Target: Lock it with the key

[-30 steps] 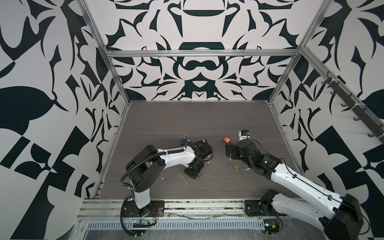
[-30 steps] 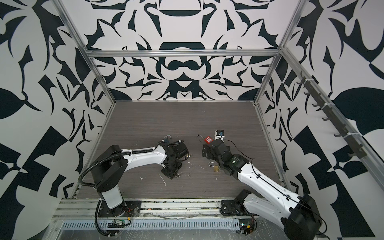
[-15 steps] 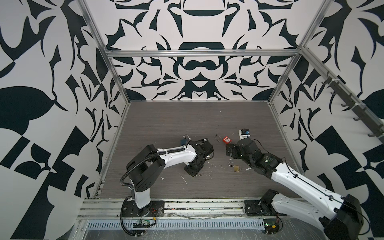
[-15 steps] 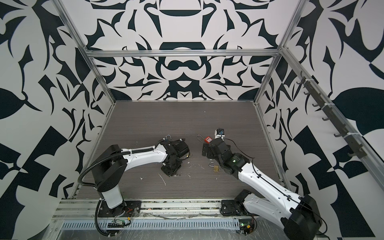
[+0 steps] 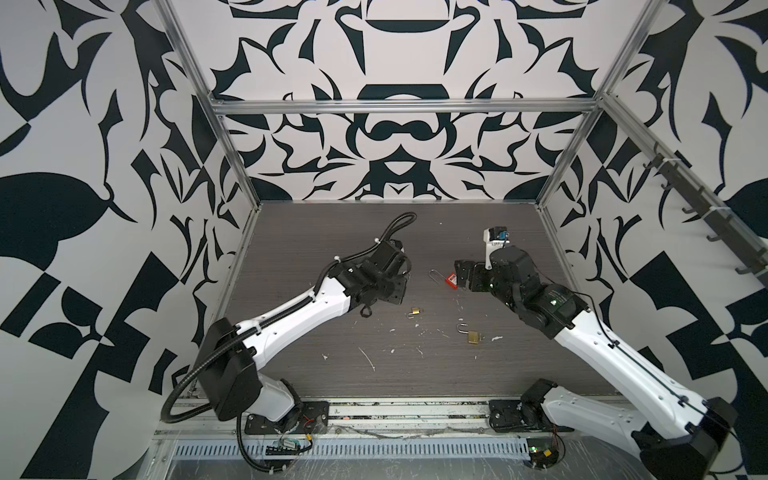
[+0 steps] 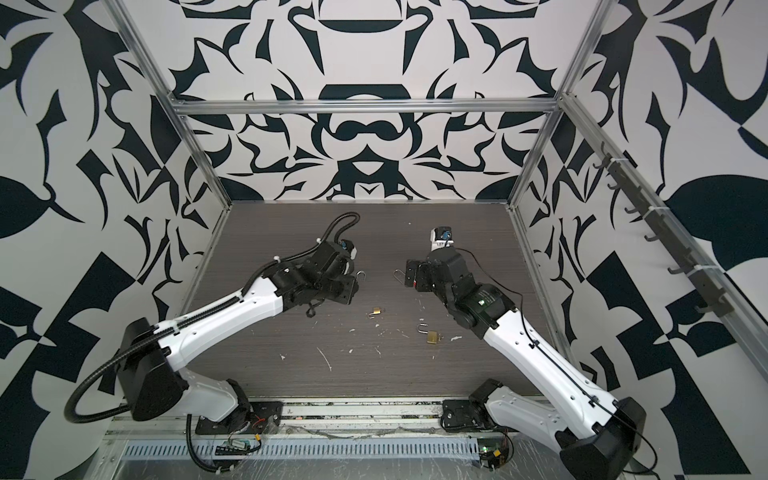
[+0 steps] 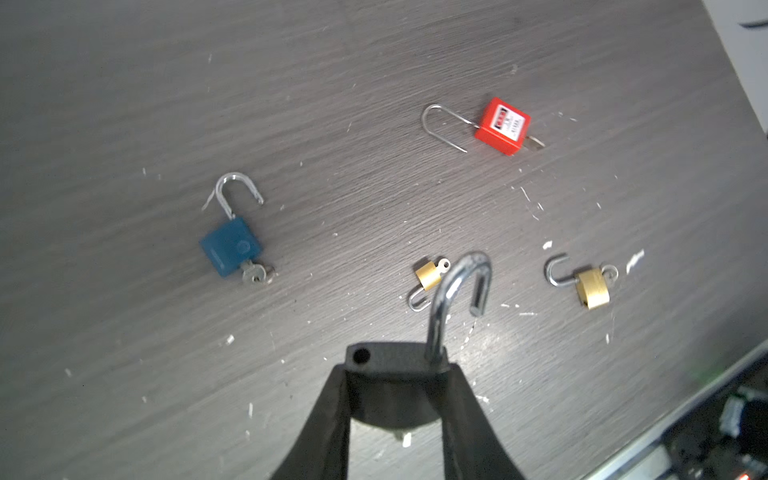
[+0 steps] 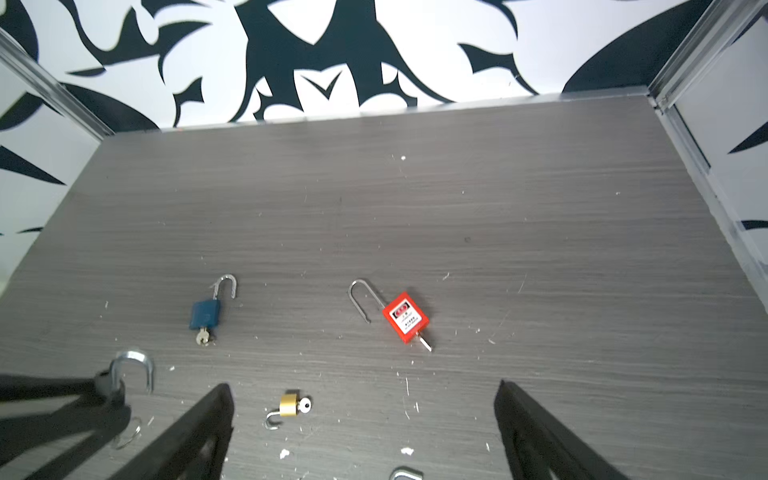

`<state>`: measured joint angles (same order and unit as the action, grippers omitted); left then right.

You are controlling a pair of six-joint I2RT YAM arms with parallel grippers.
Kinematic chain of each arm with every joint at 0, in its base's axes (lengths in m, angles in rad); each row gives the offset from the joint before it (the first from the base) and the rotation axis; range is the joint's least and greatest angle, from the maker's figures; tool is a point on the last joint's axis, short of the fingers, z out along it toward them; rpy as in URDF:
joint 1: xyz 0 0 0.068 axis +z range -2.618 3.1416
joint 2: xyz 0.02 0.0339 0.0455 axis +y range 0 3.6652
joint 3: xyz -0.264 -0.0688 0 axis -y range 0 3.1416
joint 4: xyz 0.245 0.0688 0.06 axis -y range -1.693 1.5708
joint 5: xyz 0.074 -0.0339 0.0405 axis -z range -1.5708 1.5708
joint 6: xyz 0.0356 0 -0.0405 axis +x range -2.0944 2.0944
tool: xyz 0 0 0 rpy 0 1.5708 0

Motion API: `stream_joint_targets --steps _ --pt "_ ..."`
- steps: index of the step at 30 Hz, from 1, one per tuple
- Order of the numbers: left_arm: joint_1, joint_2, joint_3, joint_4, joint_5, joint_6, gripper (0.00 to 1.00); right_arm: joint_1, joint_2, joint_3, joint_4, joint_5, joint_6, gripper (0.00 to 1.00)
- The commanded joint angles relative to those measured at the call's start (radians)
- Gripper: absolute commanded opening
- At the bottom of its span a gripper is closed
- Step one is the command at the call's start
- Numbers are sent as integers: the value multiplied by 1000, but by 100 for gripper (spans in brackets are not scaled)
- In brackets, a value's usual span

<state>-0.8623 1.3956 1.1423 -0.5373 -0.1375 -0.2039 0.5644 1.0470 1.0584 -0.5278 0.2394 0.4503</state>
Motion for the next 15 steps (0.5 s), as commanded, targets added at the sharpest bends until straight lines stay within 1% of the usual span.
stream_joint_targets --steps 1,3,4,6,7,9,11,12,15 --pt "-6 -81 -131 158 106 559 1 -56 36 93 -86 -231 28 100" --pt "-6 -123 -199 186 151 696 0 -82 55 116 -107 -374 45 100" --pt "-6 -160 -226 203 154 742 0 -86 61 125 -123 -431 48 100" --pt "-6 -198 -283 254 168 806 0 -87 70 131 -153 -538 33 100" --pt "-6 -215 -302 276 187 819 0 -87 71 129 -166 -585 21 100" --pt "-6 -247 -344 336 236 825 0 -87 64 112 -188 -671 1 100" --pt "-6 -277 -377 390 321 810 0 -87 48 83 -184 -759 -19 100" --pt "-4 -291 -396 426 370 780 0 -88 36 61 -177 -794 -29 100" --pt "-4 -304 -403 467 474 689 0 -87 8 14 -142 -829 -39 100"
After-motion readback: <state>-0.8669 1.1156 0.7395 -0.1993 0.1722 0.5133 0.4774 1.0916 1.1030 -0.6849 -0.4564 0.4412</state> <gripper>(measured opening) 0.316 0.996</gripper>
